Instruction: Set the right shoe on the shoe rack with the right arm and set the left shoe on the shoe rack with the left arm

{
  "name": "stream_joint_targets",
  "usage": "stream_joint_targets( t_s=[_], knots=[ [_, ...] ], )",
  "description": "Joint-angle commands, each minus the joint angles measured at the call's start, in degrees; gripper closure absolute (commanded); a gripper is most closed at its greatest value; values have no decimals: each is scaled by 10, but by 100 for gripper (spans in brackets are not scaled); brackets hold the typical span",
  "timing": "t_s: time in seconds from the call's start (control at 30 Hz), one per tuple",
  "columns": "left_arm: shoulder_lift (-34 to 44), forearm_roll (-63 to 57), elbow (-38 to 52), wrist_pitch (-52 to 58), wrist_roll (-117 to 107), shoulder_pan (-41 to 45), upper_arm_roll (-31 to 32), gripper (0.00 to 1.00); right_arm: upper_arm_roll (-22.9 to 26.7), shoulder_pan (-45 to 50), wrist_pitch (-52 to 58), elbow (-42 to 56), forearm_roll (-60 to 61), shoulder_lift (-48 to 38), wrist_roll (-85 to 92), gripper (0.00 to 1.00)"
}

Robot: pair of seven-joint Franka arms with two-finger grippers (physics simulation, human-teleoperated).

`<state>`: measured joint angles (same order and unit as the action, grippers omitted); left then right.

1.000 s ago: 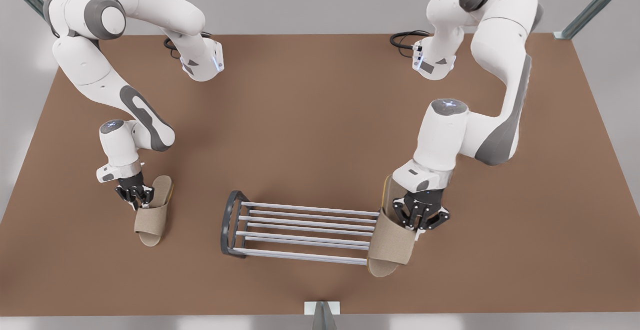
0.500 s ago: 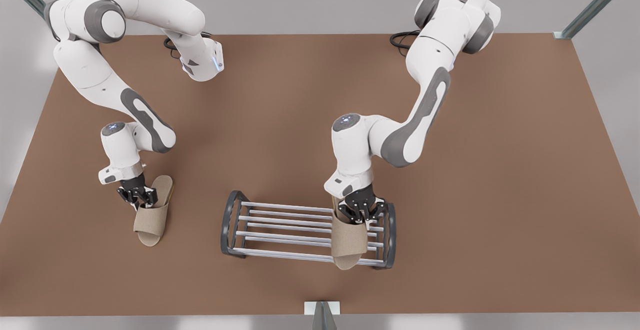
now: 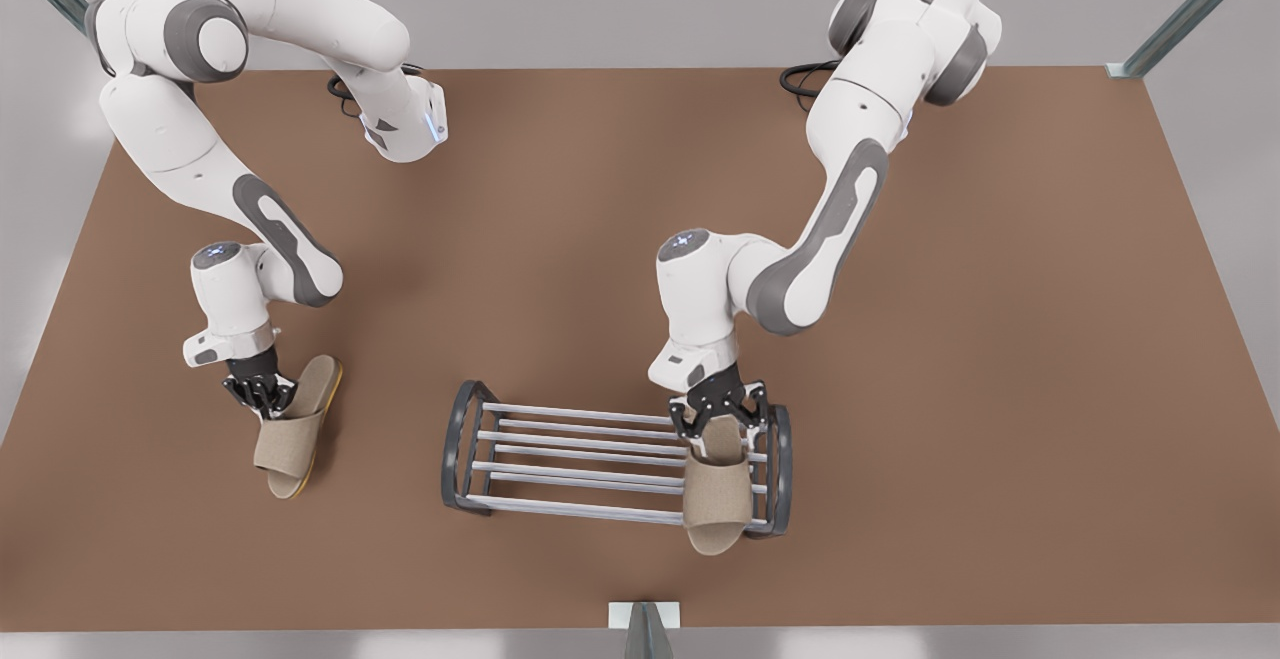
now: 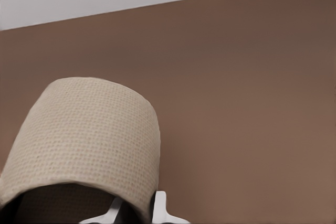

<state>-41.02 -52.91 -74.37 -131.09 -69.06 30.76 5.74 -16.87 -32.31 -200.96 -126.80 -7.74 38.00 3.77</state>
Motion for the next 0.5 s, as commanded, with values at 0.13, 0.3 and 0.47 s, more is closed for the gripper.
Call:
stream_joint_targets(
  t_s=[0.13,0.3,0.47],
  knots=[
    [126,176,-3,244,4,-12,86,0,-24,-32,0,0,0,-1,-3,79],
    [216,313,12,448,203,-113,86,0,-75,-83,9,-1,0,-21,-9,79],
    [247,410,14,507,545,-244,82,0,-126,-86,226,-6,2,-203,-111,79]
  ],
)
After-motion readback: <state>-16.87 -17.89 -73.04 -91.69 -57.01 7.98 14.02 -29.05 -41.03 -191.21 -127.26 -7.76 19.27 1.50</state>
